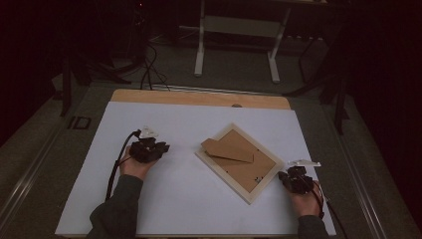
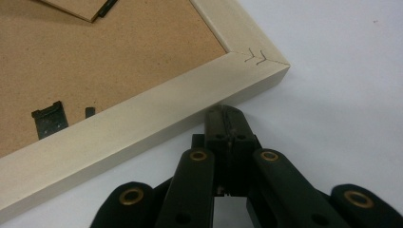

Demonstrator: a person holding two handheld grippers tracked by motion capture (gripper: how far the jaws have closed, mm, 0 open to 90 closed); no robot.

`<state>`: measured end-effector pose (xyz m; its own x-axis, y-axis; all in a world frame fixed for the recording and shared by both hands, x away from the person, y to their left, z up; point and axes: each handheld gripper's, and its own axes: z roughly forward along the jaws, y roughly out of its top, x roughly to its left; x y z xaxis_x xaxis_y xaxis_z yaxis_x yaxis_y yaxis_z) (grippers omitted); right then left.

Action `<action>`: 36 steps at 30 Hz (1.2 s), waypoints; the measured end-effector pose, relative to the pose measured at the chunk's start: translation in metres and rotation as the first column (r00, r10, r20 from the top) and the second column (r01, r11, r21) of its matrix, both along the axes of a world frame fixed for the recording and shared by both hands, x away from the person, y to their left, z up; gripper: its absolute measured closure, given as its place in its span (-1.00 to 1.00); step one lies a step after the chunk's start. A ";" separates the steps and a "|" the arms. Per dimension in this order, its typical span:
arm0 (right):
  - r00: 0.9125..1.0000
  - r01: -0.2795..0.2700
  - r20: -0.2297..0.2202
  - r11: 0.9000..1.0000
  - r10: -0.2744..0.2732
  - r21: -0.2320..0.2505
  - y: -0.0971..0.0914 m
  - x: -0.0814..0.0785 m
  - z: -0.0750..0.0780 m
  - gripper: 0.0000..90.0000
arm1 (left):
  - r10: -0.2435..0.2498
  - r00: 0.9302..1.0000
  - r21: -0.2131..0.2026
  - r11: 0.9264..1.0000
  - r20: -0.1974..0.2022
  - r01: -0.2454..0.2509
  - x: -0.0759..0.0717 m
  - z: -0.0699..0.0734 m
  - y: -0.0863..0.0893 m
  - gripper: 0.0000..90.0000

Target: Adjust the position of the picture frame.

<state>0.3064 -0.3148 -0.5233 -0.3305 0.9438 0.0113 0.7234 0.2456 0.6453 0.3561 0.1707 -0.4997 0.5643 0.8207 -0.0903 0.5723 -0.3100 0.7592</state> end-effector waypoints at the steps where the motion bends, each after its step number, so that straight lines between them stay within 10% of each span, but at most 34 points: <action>1: 1.000 -0.001 0.000 1.000 0.001 0.001 0.000 0.000 0.000 1.00 | -0.003 1.000 0.009 1.000 -0.001 0.003 0.002 0.000 -0.002 0.71; 36: 0.999 -0.051 -0.016 0.998 0.051 -0.024 0.024 0.012 0.001 1.00 | -0.086 0.995 0.050 0.995 -0.042 0.088 0.031 -0.019 -0.053 1.00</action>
<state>0.3188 -0.2909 -0.5219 -0.3781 0.9257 -0.0058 0.7194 0.2978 0.6276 0.3873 0.1174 -0.5187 0.6303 0.7729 -0.0727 0.5708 -0.3980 0.7182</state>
